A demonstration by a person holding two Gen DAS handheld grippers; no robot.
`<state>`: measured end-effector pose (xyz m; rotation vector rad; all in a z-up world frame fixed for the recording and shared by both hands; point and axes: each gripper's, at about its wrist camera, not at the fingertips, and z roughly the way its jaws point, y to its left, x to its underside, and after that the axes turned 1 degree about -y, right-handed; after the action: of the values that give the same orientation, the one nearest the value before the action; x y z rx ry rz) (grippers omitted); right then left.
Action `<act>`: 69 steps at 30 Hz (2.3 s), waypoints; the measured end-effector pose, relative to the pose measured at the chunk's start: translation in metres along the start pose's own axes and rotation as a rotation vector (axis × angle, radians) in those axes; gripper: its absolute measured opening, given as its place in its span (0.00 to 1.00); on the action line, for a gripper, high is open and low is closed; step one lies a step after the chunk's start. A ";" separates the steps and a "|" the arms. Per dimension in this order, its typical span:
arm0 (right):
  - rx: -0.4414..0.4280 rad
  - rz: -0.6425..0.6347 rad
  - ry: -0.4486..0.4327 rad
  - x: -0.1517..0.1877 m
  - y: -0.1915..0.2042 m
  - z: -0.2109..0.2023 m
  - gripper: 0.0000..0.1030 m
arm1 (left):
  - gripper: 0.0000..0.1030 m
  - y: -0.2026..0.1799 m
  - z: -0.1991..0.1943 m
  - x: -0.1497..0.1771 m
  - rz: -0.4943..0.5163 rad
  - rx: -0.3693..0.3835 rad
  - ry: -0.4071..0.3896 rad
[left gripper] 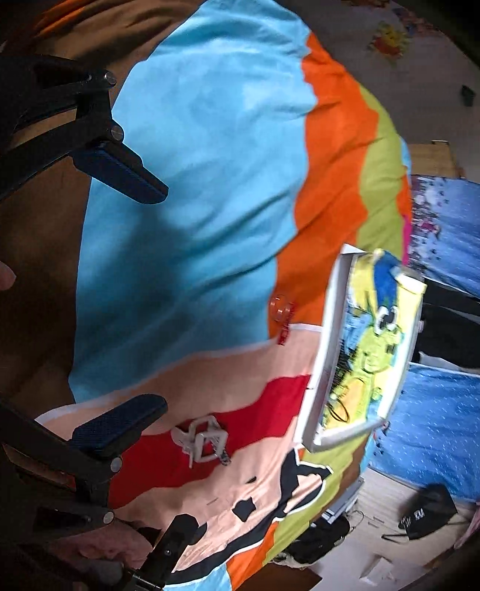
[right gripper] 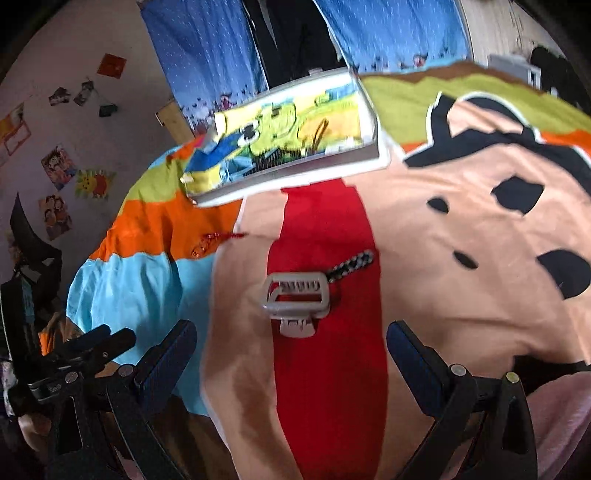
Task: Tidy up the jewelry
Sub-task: 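Move both tools back from the tray toward the remaining jewelry, then grasp the gold hoop earrings with the left tool while the right tool grasps the grey buckle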
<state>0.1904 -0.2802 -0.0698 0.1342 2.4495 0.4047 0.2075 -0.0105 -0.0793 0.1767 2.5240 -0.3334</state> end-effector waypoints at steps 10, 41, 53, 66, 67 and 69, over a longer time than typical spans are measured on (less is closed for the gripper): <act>-0.027 0.086 0.091 -0.004 -0.012 0.032 1.00 | 0.98 0.013 0.017 0.000 -0.037 -0.030 0.060; 0.013 -0.090 0.082 -0.015 0.019 0.107 0.60 | 0.55 0.026 0.113 -0.088 0.178 0.199 -0.052; 0.013 -0.076 0.047 -0.026 0.014 0.112 0.60 | 0.18 0.018 0.120 -0.087 0.238 0.178 -0.037; -0.004 -0.052 0.055 -0.026 0.010 0.110 0.60 | 0.03 -0.005 0.115 -0.063 0.274 0.203 0.040; -0.008 -0.046 0.055 -0.026 0.010 0.109 0.60 | 0.03 -0.006 0.114 -0.062 0.267 0.202 0.048; -0.019 -0.031 0.056 -0.027 0.008 0.107 0.60 | 0.03 -0.005 0.109 -0.060 0.245 0.198 0.061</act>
<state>0.2774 -0.2508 -0.1320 0.0777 2.4987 0.4228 0.3137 -0.0489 -0.1318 0.5759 2.4899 -0.4843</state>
